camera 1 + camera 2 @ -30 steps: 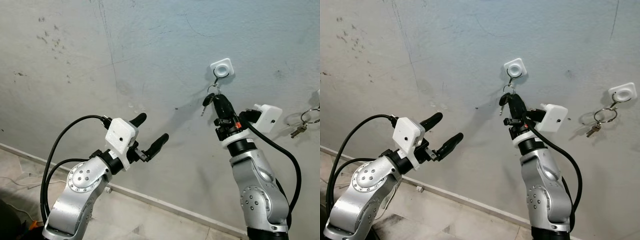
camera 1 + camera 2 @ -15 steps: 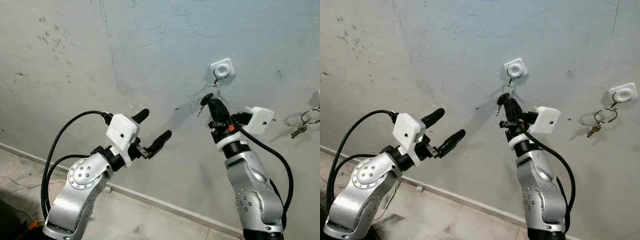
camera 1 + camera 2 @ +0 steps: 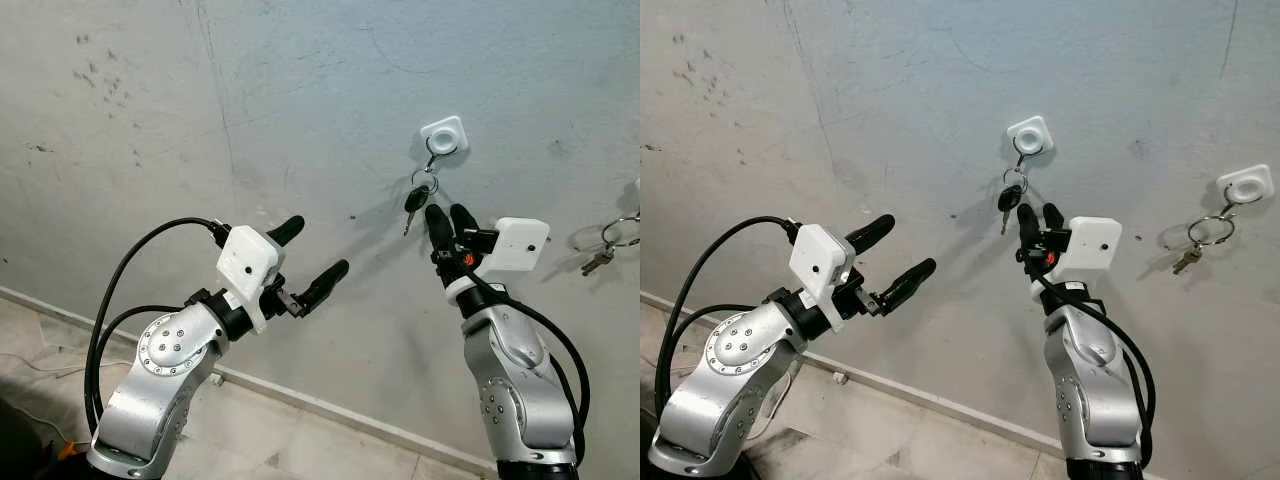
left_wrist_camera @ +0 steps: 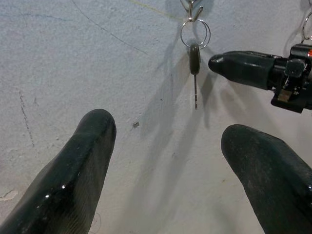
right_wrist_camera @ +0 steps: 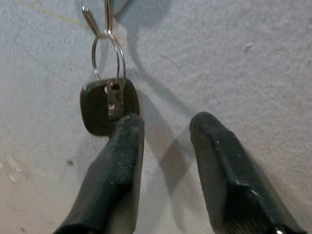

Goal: Hang keys on a hook

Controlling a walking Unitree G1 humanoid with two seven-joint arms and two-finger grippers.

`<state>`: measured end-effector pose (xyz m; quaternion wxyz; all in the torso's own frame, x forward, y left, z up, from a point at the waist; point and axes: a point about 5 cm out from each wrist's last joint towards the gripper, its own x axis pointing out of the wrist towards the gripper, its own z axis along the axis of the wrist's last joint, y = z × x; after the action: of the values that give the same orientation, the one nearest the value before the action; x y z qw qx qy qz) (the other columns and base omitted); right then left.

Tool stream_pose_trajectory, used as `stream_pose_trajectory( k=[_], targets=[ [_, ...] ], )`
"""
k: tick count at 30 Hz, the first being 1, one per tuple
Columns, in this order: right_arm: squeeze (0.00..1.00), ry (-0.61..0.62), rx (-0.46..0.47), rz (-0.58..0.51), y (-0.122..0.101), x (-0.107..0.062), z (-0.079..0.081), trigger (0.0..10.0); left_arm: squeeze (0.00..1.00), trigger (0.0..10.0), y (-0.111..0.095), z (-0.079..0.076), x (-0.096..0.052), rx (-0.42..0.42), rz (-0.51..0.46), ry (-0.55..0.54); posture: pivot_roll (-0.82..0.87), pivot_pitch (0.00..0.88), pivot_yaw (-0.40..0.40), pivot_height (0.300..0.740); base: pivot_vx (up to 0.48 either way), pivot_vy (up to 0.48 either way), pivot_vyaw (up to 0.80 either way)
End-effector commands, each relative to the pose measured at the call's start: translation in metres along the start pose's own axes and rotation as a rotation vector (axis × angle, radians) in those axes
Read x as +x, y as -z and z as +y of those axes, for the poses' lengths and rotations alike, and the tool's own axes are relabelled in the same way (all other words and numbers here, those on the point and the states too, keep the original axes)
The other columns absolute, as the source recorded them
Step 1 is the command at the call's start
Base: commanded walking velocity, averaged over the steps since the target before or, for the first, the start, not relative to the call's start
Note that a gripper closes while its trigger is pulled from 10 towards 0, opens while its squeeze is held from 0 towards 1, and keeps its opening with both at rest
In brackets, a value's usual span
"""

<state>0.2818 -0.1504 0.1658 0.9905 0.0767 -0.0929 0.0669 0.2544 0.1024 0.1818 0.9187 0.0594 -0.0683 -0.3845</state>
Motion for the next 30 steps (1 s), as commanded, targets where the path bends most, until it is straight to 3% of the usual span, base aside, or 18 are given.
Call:
stream_pose_trajectory(
  k=[1, 7, 15, 24, 30],
  targets=[
    [1.00, -0.023, -0.040, -0.028, -0.008, -0.004, 0.000, 10.0, 0.00, 10.0, 0.002, 0.000, -0.001, 0.013, 0.005, 0.003, 0.18, 0.000, -0.005, 0.740, 0.000, 0.000, 0.00],
    [1.00, -0.035, -0.088, -0.026, -0.012, -0.012, -0.005, 10.0, 0.00, 10.0, 0.014, 0.004, -0.005, 0.027, 0.048, -0.048, 0.16, 0.000, -0.005, 0.740, 0.000, 0.000, 0.00],
    [1.00, -0.020, -0.128, 0.015, -0.016, -0.040, -0.014, 10.0, 0.00, 10.0, 0.045, 0.024, -0.022, 0.062, 0.163, -0.260, 0.14, 0.000, -0.010, 0.740, 0.000, 0.000, 0.00],
    [1.00, -0.034, -0.095, 0.127, 0.001, -0.063, -0.009, 10.0, 0.00, 10.0, 0.044, 0.031, -0.022, 0.050, 0.164, -0.363, 0.14, 0.000, -0.018, 0.740, 0.000, 0.000, 0.00],
    [1.00, -0.046, -0.081, 0.144, 0.002, -0.062, -0.003, 10.0, 0.00, 10.0, 0.046, 0.029, -0.018, 0.053, 0.159, -0.373, 0.12, 0.000, -0.018, 0.740, 0.000, 0.000, -0.64]
  ],
)
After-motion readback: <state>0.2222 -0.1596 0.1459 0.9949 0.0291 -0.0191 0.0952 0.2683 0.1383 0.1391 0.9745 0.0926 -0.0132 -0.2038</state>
